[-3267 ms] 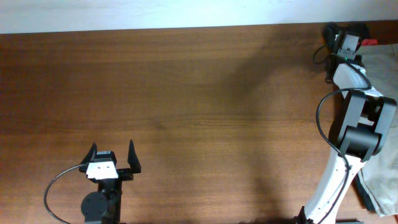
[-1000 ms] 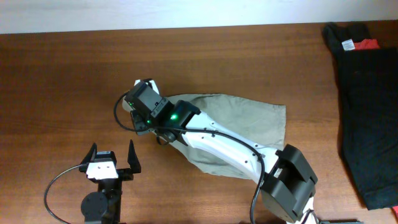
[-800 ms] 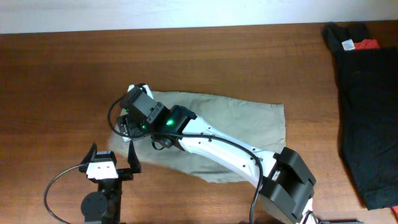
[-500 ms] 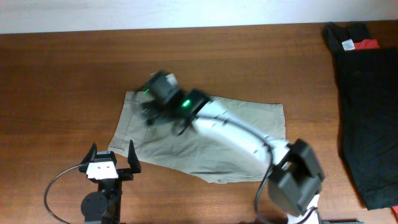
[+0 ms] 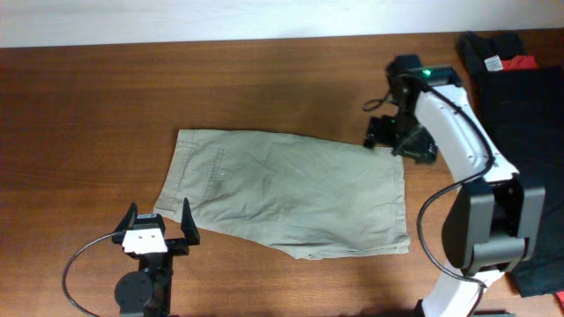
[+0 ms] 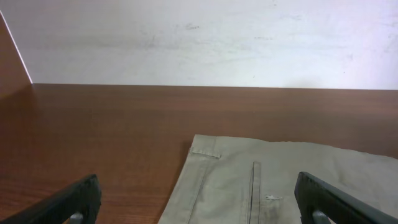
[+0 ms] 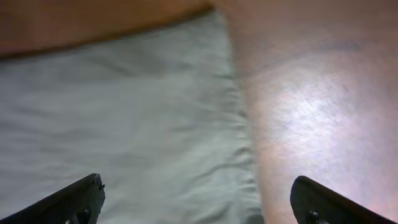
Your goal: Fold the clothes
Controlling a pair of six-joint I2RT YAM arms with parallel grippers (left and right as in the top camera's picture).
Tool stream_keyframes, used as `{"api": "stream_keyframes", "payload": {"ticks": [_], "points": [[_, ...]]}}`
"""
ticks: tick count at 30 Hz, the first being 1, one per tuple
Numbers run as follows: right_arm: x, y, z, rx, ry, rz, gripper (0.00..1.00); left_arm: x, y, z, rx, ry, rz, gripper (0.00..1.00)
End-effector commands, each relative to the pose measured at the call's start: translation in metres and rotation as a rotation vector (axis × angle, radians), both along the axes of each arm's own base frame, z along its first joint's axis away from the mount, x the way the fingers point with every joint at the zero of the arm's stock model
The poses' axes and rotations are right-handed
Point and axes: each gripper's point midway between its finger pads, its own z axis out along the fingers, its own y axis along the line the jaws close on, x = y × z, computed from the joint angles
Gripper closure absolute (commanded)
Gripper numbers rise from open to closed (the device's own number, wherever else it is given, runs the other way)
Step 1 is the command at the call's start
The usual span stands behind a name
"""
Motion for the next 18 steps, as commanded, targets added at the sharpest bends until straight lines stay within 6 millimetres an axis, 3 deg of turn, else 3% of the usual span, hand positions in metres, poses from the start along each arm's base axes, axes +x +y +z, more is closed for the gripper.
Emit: {"api": "stream_keyframes", "payload": {"ticks": [1,11,14,17,18], "points": [[-0.024,-0.013,-0.025,-0.006,0.059,-0.022,0.01,0.000,0.000,-0.001,0.016,0.001,0.001,0.01],[-0.053,-0.012,-0.077,0.001,0.108,-0.022,0.00,0.000,0.000,-0.001,0.016,0.001,0.001,0.01],[-0.052,-0.012,-0.082,0.002,0.096,-0.022,0.18,0.000,0.000,-0.001,0.016,0.000,0.001,0.01],[-0.045,-0.012,-0.083,0.004,0.064,-0.022,0.48,0.000,0.000,-0.001,0.016,0.001,0.001,0.01],[-0.041,-0.011,-0.083,0.005,0.048,-0.022,0.51,0.000,0.000,-0.001,0.016,0.001,0.001,0.01]]}}
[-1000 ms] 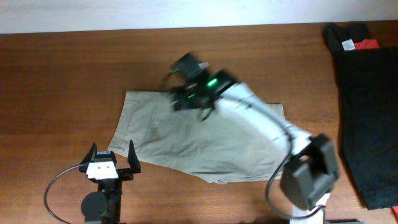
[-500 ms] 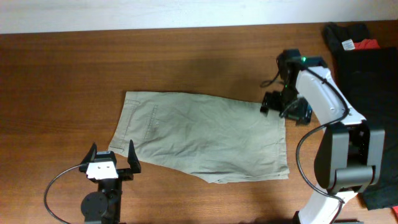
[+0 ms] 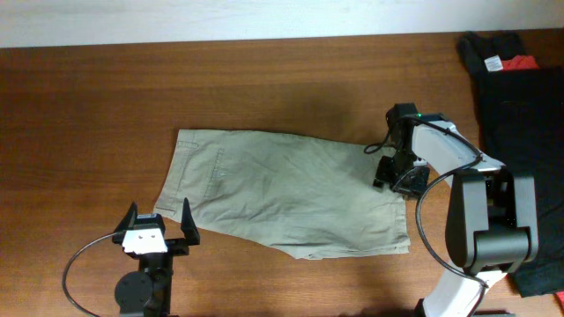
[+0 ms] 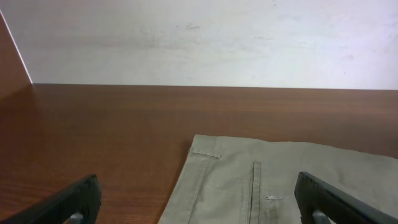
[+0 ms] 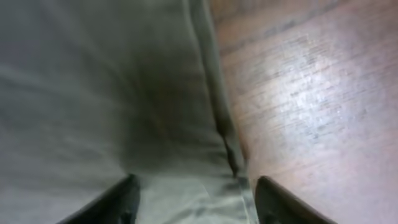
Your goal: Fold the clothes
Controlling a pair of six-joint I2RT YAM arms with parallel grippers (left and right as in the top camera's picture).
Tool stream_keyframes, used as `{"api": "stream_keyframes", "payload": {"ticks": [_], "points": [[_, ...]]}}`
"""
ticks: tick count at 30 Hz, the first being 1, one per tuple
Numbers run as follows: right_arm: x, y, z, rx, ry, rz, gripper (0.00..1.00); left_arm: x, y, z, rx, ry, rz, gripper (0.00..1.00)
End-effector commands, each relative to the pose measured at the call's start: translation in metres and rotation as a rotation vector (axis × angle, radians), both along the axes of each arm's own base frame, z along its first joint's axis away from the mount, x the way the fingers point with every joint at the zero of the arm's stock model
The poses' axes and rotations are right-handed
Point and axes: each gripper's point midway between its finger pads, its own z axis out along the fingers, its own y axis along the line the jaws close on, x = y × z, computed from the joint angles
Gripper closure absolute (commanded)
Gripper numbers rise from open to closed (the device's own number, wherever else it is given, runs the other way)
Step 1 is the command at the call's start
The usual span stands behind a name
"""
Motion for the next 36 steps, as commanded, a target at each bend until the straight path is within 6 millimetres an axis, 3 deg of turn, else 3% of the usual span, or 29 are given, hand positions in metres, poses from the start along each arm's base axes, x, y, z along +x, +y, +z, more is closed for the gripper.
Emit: {"api": "stream_keyframes", "payload": {"ticks": [1,5,7,15,21,22,25,26,27,28,32,36], "points": [[0.009,0.000,0.002,0.000,-0.055,-0.001,0.53,0.000,0.000,-0.001,0.016,0.001,0.001,0.01],[0.019,0.001,-0.003,0.005,-0.104,-0.001,0.85,0.000,0.000,-0.001,0.016,0.001,0.001,0.01],[0.023,0.001,-0.005,0.006,-0.123,-0.001,0.96,0.000,0.000,-0.001,0.016,0.000,0.001,0.01],[0.069,0.003,0.000,0.013,-0.308,0.008,0.96,0.000,0.000,-0.001,0.016,0.001,0.001,0.01],[0.079,0.002,0.004,0.007,-0.344,0.005,0.96,0.000,0.000,-0.001,0.015,0.001,0.001,0.01],[0.078,0.001,0.004,0.007,-0.342,0.005,0.94,0.000,0.000,-0.001,0.015,0.001,0.000,0.01],[0.079,-0.002,0.016,0.006,-0.331,-0.004,0.62,0.000,0.000,-0.001,0.015,0.001,0.000,0.01],[0.082,-0.005,0.027,0.005,-0.330,-0.011,0.47,0.000,0.000,-0.001,0.015,0.001,0.000,0.01],[0.084,-0.007,0.036,0.004,-0.331,-0.017,0.12,0.000,0.000,-0.001,0.015,0.000,0.000,0.01],[0.087,-0.010,0.048,0.002,-0.331,-0.025,0.01,0.000,-0.001,-0.001,0.015,0.001,-0.006,0.01],[0.095,-0.024,0.094,-0.002,-0.328,-0.059,0.01,0.000,-0.013,-0.001,0.009,0.000,-0.073,0.01],[0.100,-0.044,0.143,-0.012,-0.356,-0.107,0.01,-0.002,-0.035,0.014,-0.039,-0.039,-0.201,0.01]]}}
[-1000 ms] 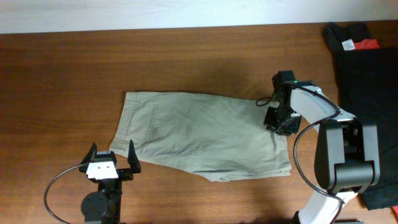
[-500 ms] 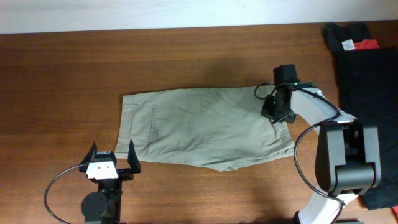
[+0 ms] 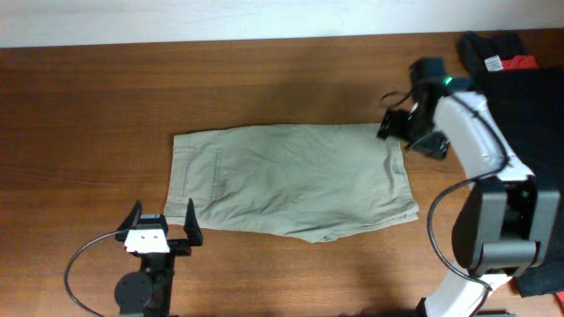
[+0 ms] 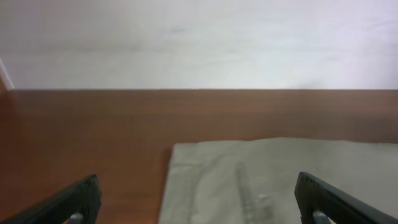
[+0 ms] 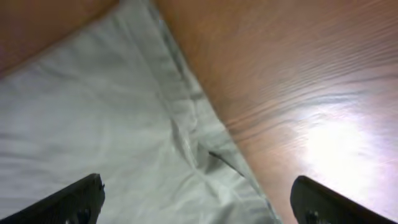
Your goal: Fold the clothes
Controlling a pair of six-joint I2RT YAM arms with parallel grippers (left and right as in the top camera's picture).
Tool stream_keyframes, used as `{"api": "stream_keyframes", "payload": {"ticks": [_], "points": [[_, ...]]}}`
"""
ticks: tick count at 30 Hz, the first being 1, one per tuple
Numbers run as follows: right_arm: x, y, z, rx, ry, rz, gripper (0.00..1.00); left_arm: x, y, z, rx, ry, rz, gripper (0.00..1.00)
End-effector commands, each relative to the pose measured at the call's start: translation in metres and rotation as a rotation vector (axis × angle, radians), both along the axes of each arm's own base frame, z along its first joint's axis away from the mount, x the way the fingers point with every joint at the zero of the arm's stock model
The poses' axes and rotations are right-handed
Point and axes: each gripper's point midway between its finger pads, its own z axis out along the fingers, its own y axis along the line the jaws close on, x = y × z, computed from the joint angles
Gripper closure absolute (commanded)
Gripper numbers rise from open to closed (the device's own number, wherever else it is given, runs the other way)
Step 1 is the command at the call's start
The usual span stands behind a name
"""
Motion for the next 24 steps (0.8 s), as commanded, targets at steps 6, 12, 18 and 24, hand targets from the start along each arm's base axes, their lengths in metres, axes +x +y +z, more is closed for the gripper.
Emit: {"api": "stream_keyframes", "payload": {"ticks": [6,12,18,24], "points": [[0.029,-0.057,0.072,-0.033,-0.186,-0.130,0.01,-0.004,-0.017,0.066,-0.073,-0.046,-0.097,0.01],[0.026,-0.086,0.069,-0.039,-0.188,-0.197,0.01,0.036,-0.010,0.099,-0.071,0.343,-0.049,0.01],[0.026,-0.087,0.069,-0.039,-0.188,-0.200,0.01,0.085,-0.010,0.070,-0.085,0.677,-0.039,0.01],[0.026,-0.087,0.069,-0.039,-0.188,-0.200,0.01,0.113,0.043,-0.001,-0.269,0.888,0.205,0.01]]}}
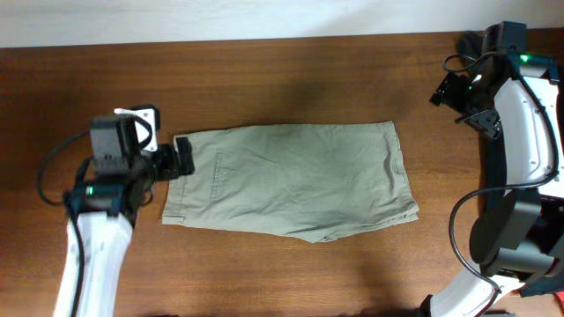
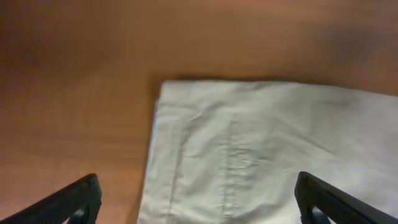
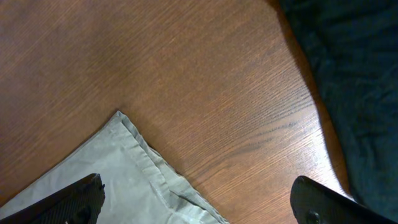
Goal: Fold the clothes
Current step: 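Grasp the left end of the pants with the left gripper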
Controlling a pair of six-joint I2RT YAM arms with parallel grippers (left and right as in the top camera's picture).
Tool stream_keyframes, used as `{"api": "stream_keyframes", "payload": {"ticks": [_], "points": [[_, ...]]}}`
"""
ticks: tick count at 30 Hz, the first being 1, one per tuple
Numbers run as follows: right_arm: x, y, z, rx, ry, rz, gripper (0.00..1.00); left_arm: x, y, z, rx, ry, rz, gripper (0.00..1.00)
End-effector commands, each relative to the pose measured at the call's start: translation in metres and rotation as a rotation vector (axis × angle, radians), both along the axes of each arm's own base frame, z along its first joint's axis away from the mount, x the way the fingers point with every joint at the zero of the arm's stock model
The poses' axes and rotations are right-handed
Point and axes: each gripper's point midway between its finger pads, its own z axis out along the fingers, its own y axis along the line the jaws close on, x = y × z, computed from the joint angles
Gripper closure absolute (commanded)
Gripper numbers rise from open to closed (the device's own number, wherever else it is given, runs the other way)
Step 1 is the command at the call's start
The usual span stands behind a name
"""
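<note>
Khaki shorts lie flat in the middle of the wooden table, waistband to the left, leg hems to the right. My left gripper hovers open over the waistband's left edge; in the left wrist view its fingers straddle the waistband and a pocket seam of the shorts. My right gripper is open and empty, high above the table up and right of the shorts. In the right wrist view only the shorts' hem corner shows.
A pile of dark clothes lies at the table's far right, next to the right arm, and shows as dark cloth in the right wrist view. Bare brown tabletop surrounds the shorts; the white wall runs along the back edge.
My left arm has moved from the table's front edge to the shorts' waistband end. My right gripper has moved from the shorts' top right corner up and right, toward the dark pile.
The shorts first lay skewed, with my right gripper open above their top right corner and my left parked at the front. Then the right gripper was low on the right hem. Later the shorts lay straighter and the right gripper was off them. Now both grippers are open.
</note>
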Motion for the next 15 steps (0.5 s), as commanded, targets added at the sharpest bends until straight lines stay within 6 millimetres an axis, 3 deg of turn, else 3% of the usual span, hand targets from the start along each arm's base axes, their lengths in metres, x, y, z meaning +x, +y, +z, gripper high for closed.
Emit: {"api": "stream_keyframes", "payload": {"ticks": [1,3,8,10,15], "points": [[0.002,-0.002,0.009,-0.014,-0.022,-0.004,0.01,0.010,0.044,-0.037,-0.098,0.121,0.214,0.01],[0.002,-0.002,0.009,-0.014,-0.023,-0.004,0.01,0.009,0.050,-0.061,-0.166,0.188,0.161,0.01],[0.002,-0.002,0.009,-0.014,-0.022,-0.004,0.01,0.010,0.031,-0.110,-0.271,0.299,-0.030,0.01],[0.002,-0.002,0.009,-0.014,-0.022,-0.004,0.01,0.009,0.019,-0.123,-0.306,0.326,-0.103,0.01],[0.002,-0.002,0.009,-0.014,-0.022,-0.004,0.01,0.006,0.018,-0.148,-0.322,0.385,-0.117,0.01]]}}
